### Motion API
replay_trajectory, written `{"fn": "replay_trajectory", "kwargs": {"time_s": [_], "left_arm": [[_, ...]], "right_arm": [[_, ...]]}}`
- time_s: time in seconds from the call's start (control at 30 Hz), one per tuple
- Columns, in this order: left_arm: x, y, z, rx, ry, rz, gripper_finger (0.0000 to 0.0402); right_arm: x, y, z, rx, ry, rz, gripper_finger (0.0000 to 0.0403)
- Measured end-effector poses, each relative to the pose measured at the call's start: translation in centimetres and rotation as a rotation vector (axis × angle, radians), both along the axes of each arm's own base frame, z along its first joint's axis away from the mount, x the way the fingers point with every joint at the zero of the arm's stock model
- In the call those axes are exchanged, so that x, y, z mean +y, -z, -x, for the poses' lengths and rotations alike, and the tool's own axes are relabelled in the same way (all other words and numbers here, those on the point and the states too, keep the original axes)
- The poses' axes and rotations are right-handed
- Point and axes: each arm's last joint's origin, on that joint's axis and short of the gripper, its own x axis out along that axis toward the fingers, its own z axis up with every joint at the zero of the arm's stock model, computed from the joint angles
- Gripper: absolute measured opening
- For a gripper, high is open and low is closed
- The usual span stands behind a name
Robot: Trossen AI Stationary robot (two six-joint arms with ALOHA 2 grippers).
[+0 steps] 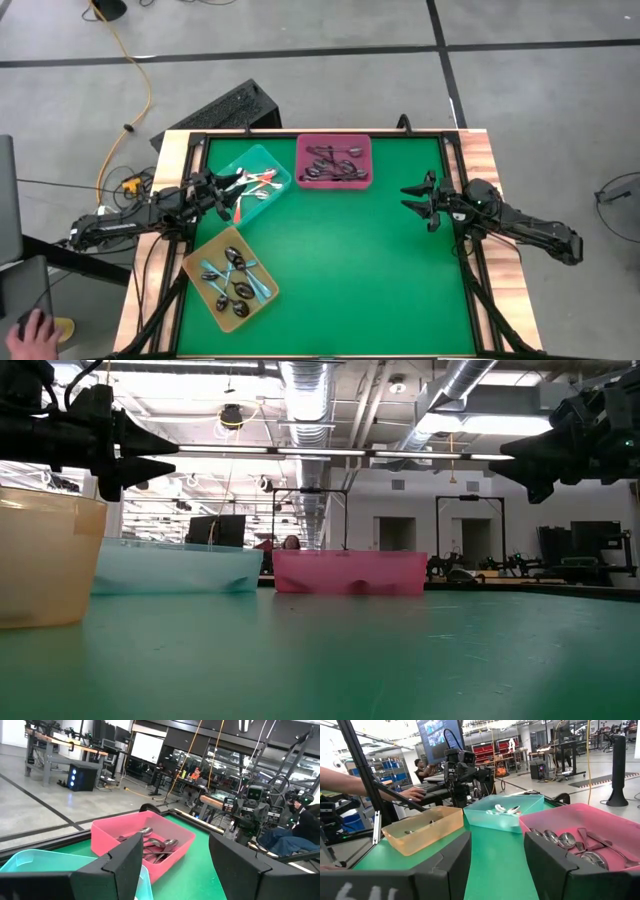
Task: Sort silverware by color (type)
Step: Return to Home Position
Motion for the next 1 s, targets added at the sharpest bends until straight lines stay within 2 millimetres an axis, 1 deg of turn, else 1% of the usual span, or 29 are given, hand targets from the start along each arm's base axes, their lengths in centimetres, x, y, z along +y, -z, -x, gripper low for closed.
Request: {"fn": "replay_trajectory", "kwargs": {"time_s": [1.0], "left_arm": [[0.01, -0.05, -0.01, -0.017, -0.001, -0.003, 0.0212]], "right_arm": [[0.00, 0.00, 0.00, 0.000, 0.000, 0.000, 0.0201]]}}
